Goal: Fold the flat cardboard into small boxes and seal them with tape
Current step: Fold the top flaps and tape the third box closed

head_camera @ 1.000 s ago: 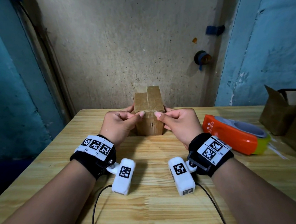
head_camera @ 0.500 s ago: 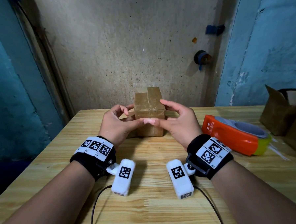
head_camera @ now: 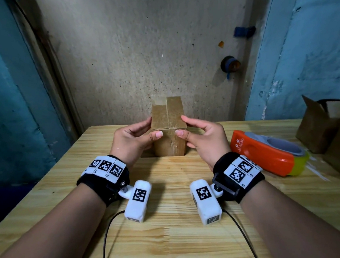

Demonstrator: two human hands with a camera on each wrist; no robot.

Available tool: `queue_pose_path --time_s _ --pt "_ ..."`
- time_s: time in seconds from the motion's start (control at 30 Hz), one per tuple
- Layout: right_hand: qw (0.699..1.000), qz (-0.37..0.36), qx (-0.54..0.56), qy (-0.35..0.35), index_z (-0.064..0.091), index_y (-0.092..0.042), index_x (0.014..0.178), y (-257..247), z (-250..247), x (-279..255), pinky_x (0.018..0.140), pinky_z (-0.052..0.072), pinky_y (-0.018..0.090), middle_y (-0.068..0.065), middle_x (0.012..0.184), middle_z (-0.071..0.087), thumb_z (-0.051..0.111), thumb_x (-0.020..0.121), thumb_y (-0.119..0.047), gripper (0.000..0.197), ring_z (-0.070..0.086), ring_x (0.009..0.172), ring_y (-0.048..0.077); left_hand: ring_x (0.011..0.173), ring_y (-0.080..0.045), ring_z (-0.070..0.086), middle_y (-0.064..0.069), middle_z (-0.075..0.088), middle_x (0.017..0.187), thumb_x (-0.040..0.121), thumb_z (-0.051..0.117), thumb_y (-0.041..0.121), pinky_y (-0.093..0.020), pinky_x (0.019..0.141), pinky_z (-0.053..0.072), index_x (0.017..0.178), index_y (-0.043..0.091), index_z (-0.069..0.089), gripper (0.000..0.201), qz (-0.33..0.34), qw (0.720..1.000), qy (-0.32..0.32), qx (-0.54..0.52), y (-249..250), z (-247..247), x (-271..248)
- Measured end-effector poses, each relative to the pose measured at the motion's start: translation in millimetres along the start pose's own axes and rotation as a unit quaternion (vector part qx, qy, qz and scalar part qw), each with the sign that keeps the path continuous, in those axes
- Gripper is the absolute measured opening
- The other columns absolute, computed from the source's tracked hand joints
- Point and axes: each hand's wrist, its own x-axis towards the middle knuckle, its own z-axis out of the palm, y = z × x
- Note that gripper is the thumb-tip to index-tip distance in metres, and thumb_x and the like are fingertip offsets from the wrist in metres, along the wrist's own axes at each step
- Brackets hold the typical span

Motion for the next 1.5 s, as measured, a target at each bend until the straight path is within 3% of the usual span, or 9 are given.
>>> queue_pose_path --time_s 0.3,0.73,0.83,0.9,1.0,1.07,1.17,1.3,1.5 --pt "1.0 -0.003 0.002 -0.009 0.079 -0.036 0.112 0.4 -3.1 0.4 0.08 0.062 0.028 -0.008 0.133 0.069 0.086 0.083 -0.023 0.033 0.071 0.114 0.009 0.087 0.005 0.068 0.013 0.078 0.096 0.085 0.076 0.008 -0.019 0.071 0.058 0.11 0.025 0.074 0.031 -0.016 1.0 -0.01 0.01 -4.5 -6.1 4.4" --pt "1.0 0.006 0.008 -0.018 0.08 -0.034 0.11 -1.3 -5.3 -2.7 0.086 0.062 0.033 -0.01 0.124 0.071 0.081 0.088 -0.021 0.026 0.069 0.115 0.009 0.079 0.006 0.068 0.015 0.077 0.086 0.09 0.069 0.004 -0.02 0.072 0.058 0.106 0.025 0.073 0.026 -0.012 0.999 -0.034 0.021 -6.3 -11.4 7.3" --pt "1.0 0.013 0.009 -0.009 0.082 -0.031 0.108 -2.2 -7.4 -2.5 0.087 0.063 0.035 -0.01 0.123 0.074 0.084 0.085 -0.022 0.025 0.073 0.111 0.01 0.074 0.003 0.066 0.01 0.078 0.086 0.082 0.076 0.009 -0.016 0.07 0.057 0.107 0.017 0.075 0.027 0.022 1.0 -0.005 0.007 -6.1 -9.1 4.5" --pt "1.0 0.019 0.019 -0.006 0.083 -0.027 0.105 -1.9 -6.4 -2.5 0.089 0.063 0.035 -0.01 0.113 0.078 0.088 0.082 -0.02 0.025 0.075 0.107 0.011 0.083 0.0 0.069 0.004 0.079 0.097 0.072 0.082 0.018 -0.016 0.077 0.055 0.107 0.013 0.077 0.036 0.057 0.998 0.026 0.007 -5.6 -8.0 3.5" --pt "1.0 0.012 0.018 0.01 0.084 -0.023 0.1 1.4 -1.7 -2.0 0.096 0.06 0.036 -0.006 0.117 0.077 0.092 0.077 -0.018 0.025 0.074 0.11 0.013 0.104 -0.009 0.07 0.003 0.075 0.118 0.067 0.091 0.031 -0.03 0.087 0.056 0.102 0.013 0.077 0.042 0.038 0.999 0.035 -0.007 -5.4 -8.3 4.3" --pt "0.999 -0.002 0.027 0.017 0.082 -0.013 0.098 2.6 1.1 -2.2 0.096 0.059 0.031 -0.006 0.121 0.074 0.091 0.076 -0.006 0.024 0.074 0.109 0.013 0.098 -0.012 0.071 0.003 0.074 0.115 0.059 0.096 0.04 -0.035 0.081 0.056 0.094 0.016 0.069 0.05 0.016 0.999 0.029 -0.003 -7.5 -6.8 4.7" --pt "0.999 -0.006 0.047 -0.006 0.071 -0.009 0.117 3.7 5.3 -3.1 0.096 0.059 0.03 0.001 0.124 0.074 0.09 0.075 0.002 0.048 0.072 0.116 0.018 0.1 -0.021 0.071 -0.01 0.073 0.114 0.058 0.098 0.037 -0.036 0.086 0.055 0.109 0.006 0.053 0.074 0.027 0.999 0.023 0.023 -13.4 -2.6 3.9" --pt "0.999 0.021 0.025 -0.019 0.05 -0.019 0.15 10.3 13.0 -0.5 0.106 0.054 0.035 0.0 0.132 0.068 0.096 0.073 -0.017 0.09 0.066 0.123 0.013 0.111 -0.03 0.07 -0.017 0.07 0.121 0.06 0.093 0.045 -0.052 0.102 0.053 0.125 0.004 0.048 0.089 0.01 1.0 0.009 0.028 -12.4 2.7 1.4" --pt "0.997 0.05 0.051 -0.037 0.05 -0.032 0.147 17.5 23.3 0.8 0.116 0.046 0.041 -0.006 0.139 0.067 0.099 0.051 -0.06 0.112 0.061 0.131 0.01 0.117 -0.027 0.067 -0.011 0.07 0.124 0.054 0.089 0.044 -0.049 0.106 0.05 0.134 0.008 0.048 0.097 0.009 1.0 -0.011 0.018 -15.8 8.2 1.9"
